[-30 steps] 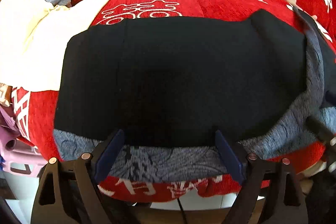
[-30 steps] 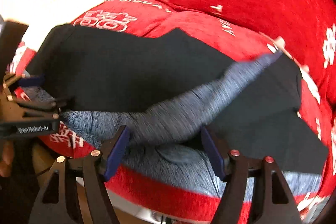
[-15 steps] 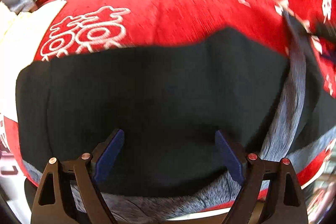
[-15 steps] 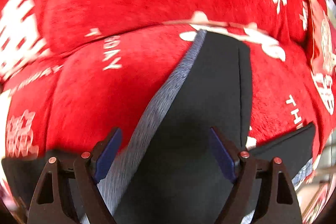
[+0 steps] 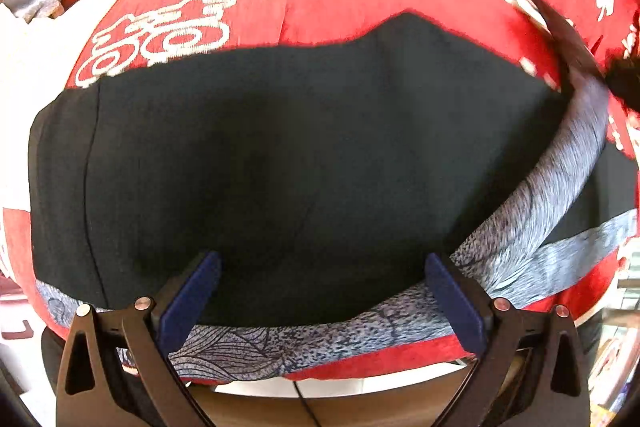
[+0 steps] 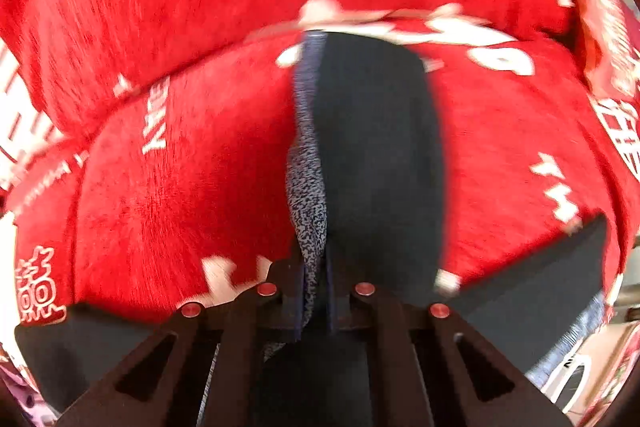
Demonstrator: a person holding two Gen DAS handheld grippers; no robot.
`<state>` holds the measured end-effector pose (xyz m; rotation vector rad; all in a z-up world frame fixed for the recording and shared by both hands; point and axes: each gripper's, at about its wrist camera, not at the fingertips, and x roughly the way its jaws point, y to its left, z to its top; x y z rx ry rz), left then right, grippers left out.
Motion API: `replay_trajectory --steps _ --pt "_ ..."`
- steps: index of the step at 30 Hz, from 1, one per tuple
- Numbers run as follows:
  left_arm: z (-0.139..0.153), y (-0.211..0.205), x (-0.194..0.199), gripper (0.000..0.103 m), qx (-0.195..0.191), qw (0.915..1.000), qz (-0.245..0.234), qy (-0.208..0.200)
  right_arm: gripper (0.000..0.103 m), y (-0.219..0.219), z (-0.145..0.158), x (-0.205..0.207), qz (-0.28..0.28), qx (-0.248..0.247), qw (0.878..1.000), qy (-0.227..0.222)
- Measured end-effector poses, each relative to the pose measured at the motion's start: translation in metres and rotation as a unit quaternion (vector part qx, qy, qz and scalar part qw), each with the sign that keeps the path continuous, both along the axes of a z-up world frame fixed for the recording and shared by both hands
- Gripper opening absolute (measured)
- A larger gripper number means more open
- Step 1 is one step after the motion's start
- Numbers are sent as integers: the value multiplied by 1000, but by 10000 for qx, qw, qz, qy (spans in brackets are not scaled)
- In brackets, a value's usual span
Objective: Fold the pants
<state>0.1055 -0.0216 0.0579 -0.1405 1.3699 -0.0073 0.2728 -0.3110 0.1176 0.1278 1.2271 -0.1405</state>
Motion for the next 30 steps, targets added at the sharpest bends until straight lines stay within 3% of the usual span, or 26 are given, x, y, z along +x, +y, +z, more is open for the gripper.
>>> replay_trajectory --steps 3,6,8,10,11,13,15,19,22,24,25,26,27,28,30 --pt "9 2 8 102 -252 9996 26 -128 7 -26 24 -57 -166 9 9991 -386" --pt "6 -6 16 102 -438 9990 27 -119 7 -52 25 -112 -240 177 9980 -563" --pt "-9 -20 22 102 -249 9996 -94 72 8 -63 14 -129 -173 241 9978 -586" --pt "-20 -30 26 103 188 9994 -284 108 12 -73 2 -136 -198 474 9972 -535" --pt "-18 -39 21 103 380 9985 -387 -82 20 -81 -3 -140 -189 522 9970 -545" --pt "-18 -43 15 103 259 9983 -524 25 41 -86 -8 -142 -135 395 9973 -606" --pt "-18 -40 12 103 189 9983 -546 34 77 -93 -10 -142 -41 360 9966 -744" --pt "-18 -24 10 103 -42 9988 -426 238 79 -122 -9 -139 -144 1211 9859 -1145" --pt "-18 -16 17 103 -124 9990 -271 342 79 -155 -10 -137 -628 1714 9716 -1508" --pt "-20 -14 26 103 -75 9989 -251 380 74 -177 -15 -139 -1052 1890 9616 -1688" --pt "-20 -17 30 103 -2 9989 -272 383 63 -186 -18 -138 -1207 1912 9589 -1715" --pt "-19 -20 33 103 48 9988 -303 372 26 -193 -20 -134 -1211 1978 9588 -1640" --pt "-17 -23 36 103 31 9988 -324 354 8 -196 -19 -132 -1176 1905 9625 -1533" --pt "-12 -26 40 103 -88 9990 -328 298 8 -196 -16 -130 -1108 1749 9681 -1408" --pt "-4 -33 50 103 -256 9990 -337 162 8 -185 6 -136 -791 1338 9753 -1570"
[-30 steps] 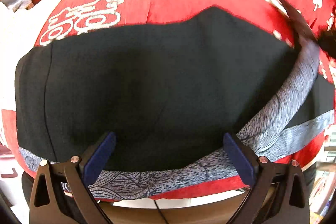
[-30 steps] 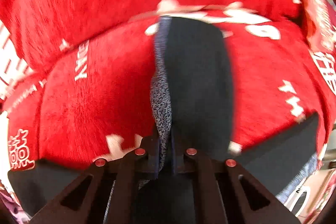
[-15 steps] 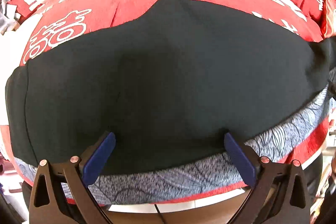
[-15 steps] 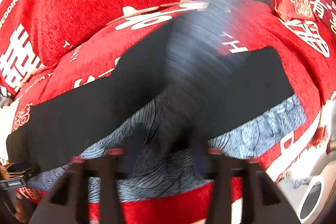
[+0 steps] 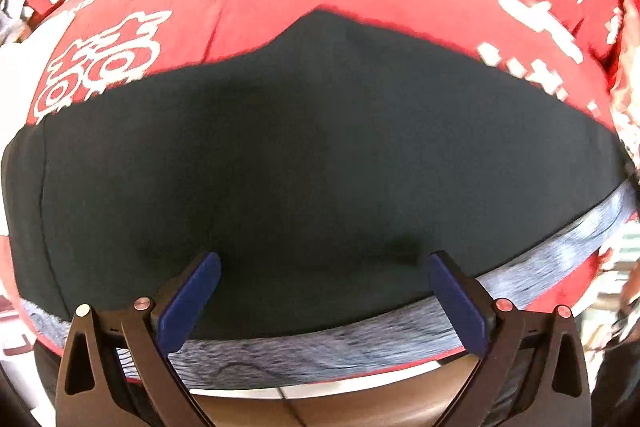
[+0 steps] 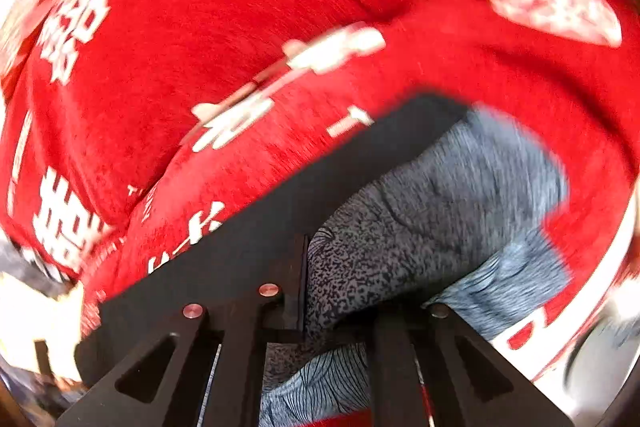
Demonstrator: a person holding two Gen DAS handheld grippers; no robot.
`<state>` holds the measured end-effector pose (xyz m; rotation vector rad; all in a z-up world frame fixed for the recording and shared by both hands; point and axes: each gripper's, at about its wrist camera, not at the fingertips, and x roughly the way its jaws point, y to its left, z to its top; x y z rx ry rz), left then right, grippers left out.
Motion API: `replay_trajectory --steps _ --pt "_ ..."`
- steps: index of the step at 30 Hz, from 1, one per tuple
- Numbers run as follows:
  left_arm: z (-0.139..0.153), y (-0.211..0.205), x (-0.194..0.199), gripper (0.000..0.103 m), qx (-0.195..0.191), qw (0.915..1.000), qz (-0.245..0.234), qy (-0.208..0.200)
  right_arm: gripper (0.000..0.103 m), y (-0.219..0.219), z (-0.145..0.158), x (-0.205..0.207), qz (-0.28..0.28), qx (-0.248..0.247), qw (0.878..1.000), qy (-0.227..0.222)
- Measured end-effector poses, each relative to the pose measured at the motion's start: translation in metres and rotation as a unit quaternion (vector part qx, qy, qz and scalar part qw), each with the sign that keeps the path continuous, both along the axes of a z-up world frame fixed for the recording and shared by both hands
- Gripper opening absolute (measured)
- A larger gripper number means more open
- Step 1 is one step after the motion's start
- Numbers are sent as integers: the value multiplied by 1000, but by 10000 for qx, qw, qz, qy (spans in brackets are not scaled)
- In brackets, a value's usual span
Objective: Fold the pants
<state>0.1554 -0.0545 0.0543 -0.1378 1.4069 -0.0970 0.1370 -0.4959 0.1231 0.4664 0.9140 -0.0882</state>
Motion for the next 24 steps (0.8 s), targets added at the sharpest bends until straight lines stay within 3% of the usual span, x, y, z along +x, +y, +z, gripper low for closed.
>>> replay_trajectory --steps 2,3,5,7,8,10,12,14,16,18,21,24 --pt "6 -11 7 103 0 9999 -44 -99 8 21 18 -8 213 -799 9966 -46" --pt "5 -16 10 103 26 9999 -74 -81 8 24 23 -13 226 -962 9951 -48" --pt "-7 -26 7 103 108 9998 -183 60 8 26 23 -22 150 -1087 9940 25" --pt "-20 -32 2 103 317 9990 -259 195 10 19 4 -20 99 -1111 9932 338" --pt "-17 -37 0 103 460 9983 -340 -53 11 12 -8 -18 123 -1059 9932 465" --pt "-16 -40 -1 103 524 9975 -455 -88 29 1 -31 -14 146 -921 9925 795" --pt "-15 -31 -5 103 414 9984 -389 -11 51 -8 -31 -19 -18 -837 9940 700" --pt "-16 -26 -6 103 363 9989 -302 -1 60 -21 -23 -26 -404 -975 9923 644" --pt "-17 -24 -7 103 372 9989 -291 -38 58 -34 -19 -30 -703 -1198 9882 643" --pt "-19 -36 4 103 437 9987 -257 -3 41 -48 -20 -28 -742 -1222 9869 749" --pt "-18 -38 2 103 480 9988 -60 97 44 -60 -18 -25 -946 -1495 9806 848" --pt "-2 -39 -7 103 474 9988 -60 -125 59 -67 -14 -24 -1339 -1703 9696 1139"
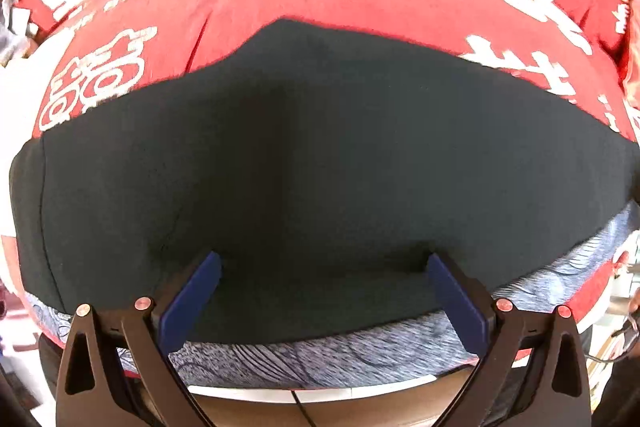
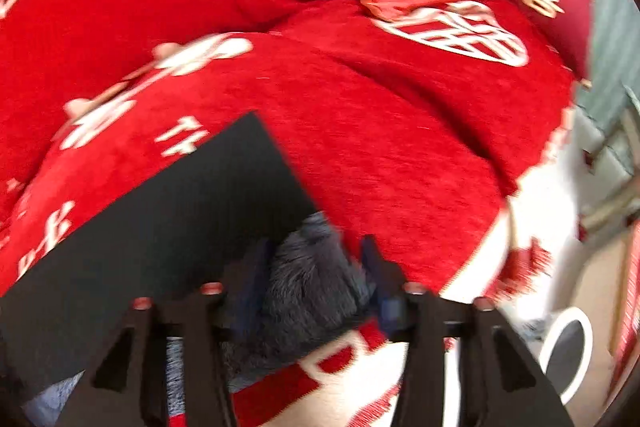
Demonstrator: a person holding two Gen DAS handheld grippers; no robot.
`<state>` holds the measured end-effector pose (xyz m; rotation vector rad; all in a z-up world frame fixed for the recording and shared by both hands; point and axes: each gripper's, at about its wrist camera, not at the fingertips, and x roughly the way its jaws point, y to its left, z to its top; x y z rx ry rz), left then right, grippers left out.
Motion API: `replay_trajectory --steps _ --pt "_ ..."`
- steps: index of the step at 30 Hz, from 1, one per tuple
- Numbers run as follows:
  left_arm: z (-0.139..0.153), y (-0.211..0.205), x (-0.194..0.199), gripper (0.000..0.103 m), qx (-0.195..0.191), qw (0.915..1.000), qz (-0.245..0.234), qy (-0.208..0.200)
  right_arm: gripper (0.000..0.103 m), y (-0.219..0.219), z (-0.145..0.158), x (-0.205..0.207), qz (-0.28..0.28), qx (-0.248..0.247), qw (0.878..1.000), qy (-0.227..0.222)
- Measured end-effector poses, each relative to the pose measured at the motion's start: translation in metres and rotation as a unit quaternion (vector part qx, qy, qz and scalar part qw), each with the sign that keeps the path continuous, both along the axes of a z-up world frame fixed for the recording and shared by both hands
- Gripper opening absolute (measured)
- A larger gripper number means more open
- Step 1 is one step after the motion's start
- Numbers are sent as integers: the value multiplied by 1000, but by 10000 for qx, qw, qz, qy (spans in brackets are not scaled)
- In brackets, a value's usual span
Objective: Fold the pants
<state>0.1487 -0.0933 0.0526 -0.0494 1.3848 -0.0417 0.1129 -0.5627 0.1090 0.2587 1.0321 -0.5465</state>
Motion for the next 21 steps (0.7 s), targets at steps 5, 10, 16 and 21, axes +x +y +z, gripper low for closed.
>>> replay_trajectory --steps 5,10,16,21 --pt "4 -22 -4 103 324 9985 -284 -326 71 66 32 -8 644 -784 9945 -270" --pt "-2 -31 12 103 496 9981 38 -352 81 189 18 9 2683 -577 9615 -157" --pt "-4 8 30 103 217 9975 631 -220 84 267 -26 39 3753 -416 9254 313" --pt "-13 36 39 103 -147 9952 962 -75 99 166 -28 69 2416 92 9700 236"
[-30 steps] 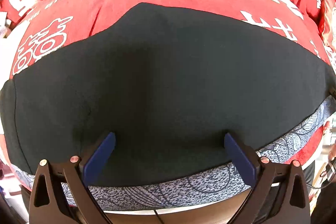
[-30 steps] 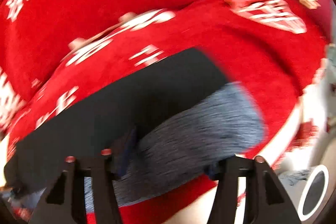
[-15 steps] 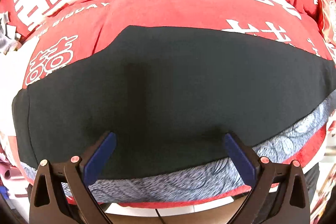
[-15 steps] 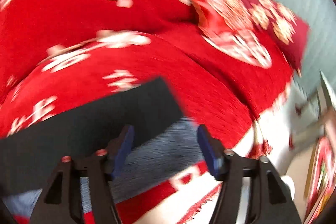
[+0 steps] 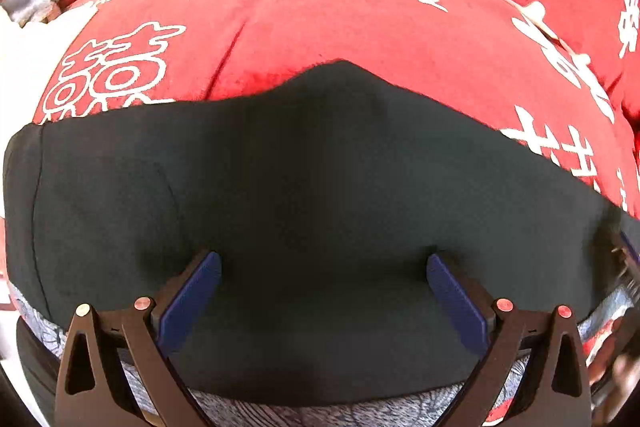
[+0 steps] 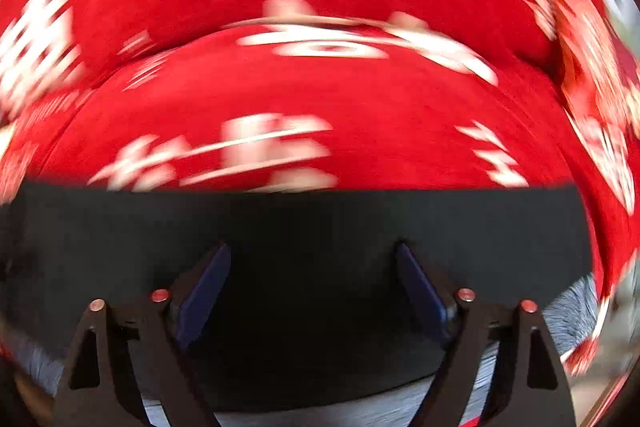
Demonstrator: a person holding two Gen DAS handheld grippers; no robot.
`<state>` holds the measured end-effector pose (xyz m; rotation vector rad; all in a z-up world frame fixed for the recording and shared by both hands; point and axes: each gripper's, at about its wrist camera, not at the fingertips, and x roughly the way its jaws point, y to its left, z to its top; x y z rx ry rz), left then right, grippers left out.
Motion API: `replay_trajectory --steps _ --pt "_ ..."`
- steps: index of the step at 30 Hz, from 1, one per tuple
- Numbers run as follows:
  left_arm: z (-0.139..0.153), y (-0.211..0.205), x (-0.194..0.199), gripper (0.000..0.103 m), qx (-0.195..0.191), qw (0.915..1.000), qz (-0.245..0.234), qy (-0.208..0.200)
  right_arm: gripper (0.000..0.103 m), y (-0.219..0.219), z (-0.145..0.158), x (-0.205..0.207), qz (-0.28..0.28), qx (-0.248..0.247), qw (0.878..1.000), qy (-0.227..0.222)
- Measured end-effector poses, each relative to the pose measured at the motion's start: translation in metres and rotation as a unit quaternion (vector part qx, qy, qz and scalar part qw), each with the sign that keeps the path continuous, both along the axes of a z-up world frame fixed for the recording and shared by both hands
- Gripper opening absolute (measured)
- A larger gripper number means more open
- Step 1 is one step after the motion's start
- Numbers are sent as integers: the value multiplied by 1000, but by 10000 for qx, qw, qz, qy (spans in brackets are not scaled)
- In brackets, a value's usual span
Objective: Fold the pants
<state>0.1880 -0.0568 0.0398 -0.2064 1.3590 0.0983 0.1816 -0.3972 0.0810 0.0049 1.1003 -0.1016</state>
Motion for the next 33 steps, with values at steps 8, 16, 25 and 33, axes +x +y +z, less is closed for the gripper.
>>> replay_trajectory --steps 8,16,25,33 --pt "7 -8 -8 103 258 9995 -145 54 102 -109 19 -18 -1598 -14 9872 16" --pt "17 -59 -65 103 661 9843 -1623 -211 102 72 22 -88 1214 241 9923 -77" --pt "3 -16 -76 103 371 9916 -1237 77 103 57 -1 -79 1536 -203 9873 351" --pt "-2 9 -88 103 572 9932 -1004 102 103 -127 8 -56 -622 590 9961 212"
